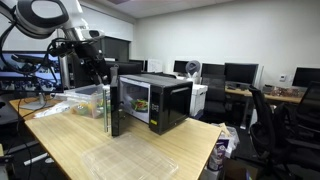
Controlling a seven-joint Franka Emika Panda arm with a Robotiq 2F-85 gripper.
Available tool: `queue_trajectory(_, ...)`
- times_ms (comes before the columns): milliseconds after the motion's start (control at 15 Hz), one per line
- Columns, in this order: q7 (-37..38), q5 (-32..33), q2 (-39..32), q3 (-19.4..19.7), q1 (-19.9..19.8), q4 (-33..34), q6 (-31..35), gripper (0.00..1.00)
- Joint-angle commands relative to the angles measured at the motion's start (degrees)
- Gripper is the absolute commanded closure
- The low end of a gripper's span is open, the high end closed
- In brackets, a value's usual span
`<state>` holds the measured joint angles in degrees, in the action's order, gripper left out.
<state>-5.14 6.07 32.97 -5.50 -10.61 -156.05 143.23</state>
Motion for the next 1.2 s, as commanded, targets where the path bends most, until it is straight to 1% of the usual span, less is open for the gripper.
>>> queue_trajectory(0, 2.0, 3.0, 2.7, 1.2, 1.9, -0.2, -1.6, 0.02)
queue_trajectory(67, 2.0, 3.4, 3.0, 1.3, 2.1, -0.3, -1.4, 0.00)
queue_trajectory(400, 1.8, 3.4, 4.0, 1.6, 3.6, -0.3, -1.6, 0.00)
queue_trajectory(467, 1.1, 3.1, 2.5, 2.3, 3.9, 0.1, -0.3, 0.00)
queue_trajectory(533, 1.1, 3.1, 2.7, 2.3, 4.1, 0.1, -0.3, 0.00)
queue_trajectory(1133, 1.1, 3.0, 2.8, 2.4, 4.1, 0.1, -0.4, 0.00)
